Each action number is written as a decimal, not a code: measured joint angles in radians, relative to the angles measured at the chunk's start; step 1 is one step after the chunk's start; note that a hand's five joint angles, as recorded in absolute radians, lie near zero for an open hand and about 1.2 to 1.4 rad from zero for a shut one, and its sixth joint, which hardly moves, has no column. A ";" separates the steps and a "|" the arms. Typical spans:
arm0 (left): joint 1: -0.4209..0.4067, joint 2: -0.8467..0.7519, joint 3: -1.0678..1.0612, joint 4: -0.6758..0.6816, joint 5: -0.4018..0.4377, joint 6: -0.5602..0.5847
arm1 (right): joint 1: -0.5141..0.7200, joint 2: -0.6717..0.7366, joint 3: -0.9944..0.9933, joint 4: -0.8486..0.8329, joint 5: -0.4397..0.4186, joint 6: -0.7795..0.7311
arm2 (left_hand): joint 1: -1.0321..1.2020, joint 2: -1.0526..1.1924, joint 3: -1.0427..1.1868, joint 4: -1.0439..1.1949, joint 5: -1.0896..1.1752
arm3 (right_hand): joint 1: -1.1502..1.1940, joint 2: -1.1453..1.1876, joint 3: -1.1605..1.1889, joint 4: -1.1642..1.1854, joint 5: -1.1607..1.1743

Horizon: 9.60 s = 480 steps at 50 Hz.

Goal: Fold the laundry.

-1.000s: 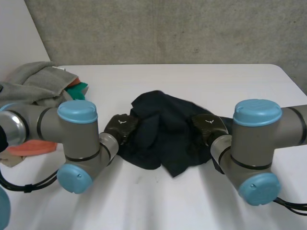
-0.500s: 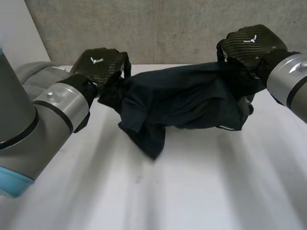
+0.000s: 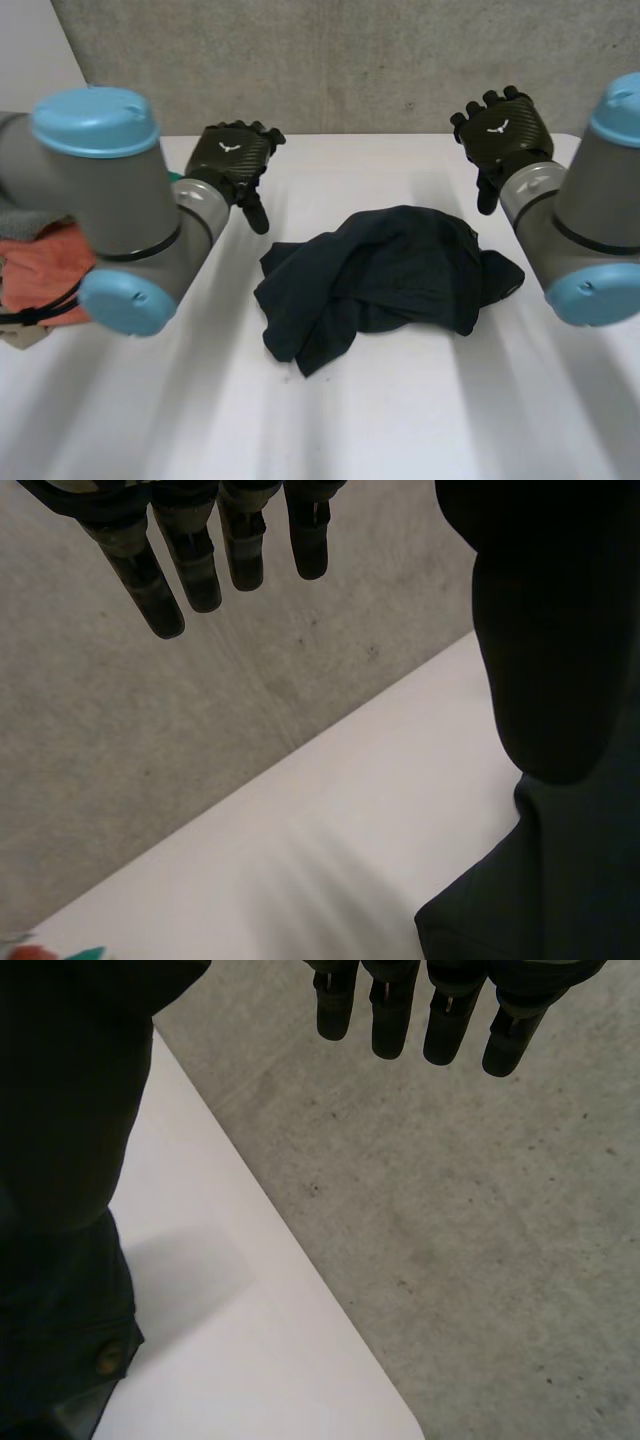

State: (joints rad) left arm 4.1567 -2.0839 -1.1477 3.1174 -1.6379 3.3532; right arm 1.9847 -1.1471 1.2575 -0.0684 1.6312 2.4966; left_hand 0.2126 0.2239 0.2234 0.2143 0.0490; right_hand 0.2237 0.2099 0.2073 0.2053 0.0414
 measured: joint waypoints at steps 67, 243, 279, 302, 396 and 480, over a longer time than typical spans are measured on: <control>0.052 0.254 -0.237 -0.048 0.109 0.126 | -0.179 -0.255 -0.018 0.539 -0.294 -0.078 | 0.925 0.972 0.967 0.983 0.928 | 0.906 0.968 0.973 0.991 0.950; 0.022 0.057 -0.237 0.358 0.106 -0.081 | -0.183 -0.079 0.320 0.011 -0.152 0.182 | -0.023 -0.014 -0.014 -0.012 -0.001 | 0.114 0.140 0.129 0.119 0.086; -0.003 0.057 -0.250 0.360 0.112 -0.096 | -0.325 0.079 0.452 -0.144 -0.268 0.410 | -0.023 -0.014 -0.014 -0.012 -0.001 | 0.796 0.942 0.974 0.984 0.886; -0.002 0.137 -0.285 0.369 0.111 -0.094 | -0.032 -0.001 0.261 -0.191 -0.321 -0.380 | -0.023 -0.014 -0.014 -0.012 -0.001 | 0.895 0.963 0.981 0.992 0.964; -0.165 -0.129 0.331 -0.127 0.537 -0.122 | -0.240 0.042 0.399 0.010 -0.493 0.506 | -0.056 -0.032 -0.048 -0.040 -0.001 | -0.051 -0.046 0.001 0.000 0.001; 0.286 -0.022 0.324 -0.065 0.006 0.153 | -0.436 -0.049 0.359 -0.294 -0.419 0.013 | -0.055 -0.032 -0.048 -0.040 -0.001 | 0.000 0.002 0.001 0.001 0.001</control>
State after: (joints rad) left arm 4.4429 -2.1058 -0.8234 3.0521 -1.6316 3.5066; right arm 1.5482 -1.1966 1.6164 -0.3621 1.2117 2.5099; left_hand 0.1573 0.1923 0.1755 0.1745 0.0483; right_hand 0.2237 0.2116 0.2085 0.2062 0.0423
